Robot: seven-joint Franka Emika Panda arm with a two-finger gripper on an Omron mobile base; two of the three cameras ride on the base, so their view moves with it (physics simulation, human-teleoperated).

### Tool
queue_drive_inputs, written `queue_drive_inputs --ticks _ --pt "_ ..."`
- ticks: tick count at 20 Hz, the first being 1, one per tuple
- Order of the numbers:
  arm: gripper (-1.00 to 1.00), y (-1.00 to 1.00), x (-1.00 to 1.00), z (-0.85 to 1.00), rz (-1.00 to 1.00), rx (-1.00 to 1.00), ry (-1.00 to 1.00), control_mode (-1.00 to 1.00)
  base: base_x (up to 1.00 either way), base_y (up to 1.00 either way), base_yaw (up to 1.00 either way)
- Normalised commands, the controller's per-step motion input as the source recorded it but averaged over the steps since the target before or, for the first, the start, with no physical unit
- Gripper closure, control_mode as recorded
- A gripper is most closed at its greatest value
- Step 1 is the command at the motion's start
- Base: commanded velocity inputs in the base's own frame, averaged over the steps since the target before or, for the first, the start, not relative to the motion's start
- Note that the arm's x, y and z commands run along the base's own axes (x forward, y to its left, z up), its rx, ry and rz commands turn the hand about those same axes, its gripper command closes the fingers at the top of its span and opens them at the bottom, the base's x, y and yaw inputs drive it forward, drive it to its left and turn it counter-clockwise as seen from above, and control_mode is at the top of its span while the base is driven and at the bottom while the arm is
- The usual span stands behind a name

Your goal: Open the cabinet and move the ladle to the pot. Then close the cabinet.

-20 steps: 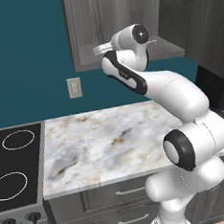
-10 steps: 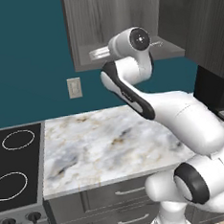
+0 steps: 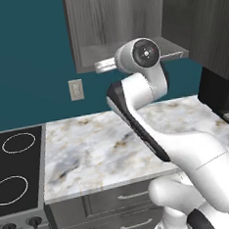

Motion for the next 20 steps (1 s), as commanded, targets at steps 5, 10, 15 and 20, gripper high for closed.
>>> queue_drive_inputs --ticks 5,10,15,20 --pt "1.0 0.13 -0.84 0.0 -0.11 -0.03 0.0 -1.0 0.0 0.0 0.0" --pt "1.0 0.04 -0.63 0.0 -0.1 -0.01 0.05 -1.0 0.0 0.0 0.0" --pt "1.0 0.0 -0.77 0.0 -0.08 0.0 0.01 -1.0 0.0 0.0 0.0" --pt "1.0 0.0 -0.78 0.01 -0.08 -0.01 0.0 -1.0 0.0 0.0 0.0"
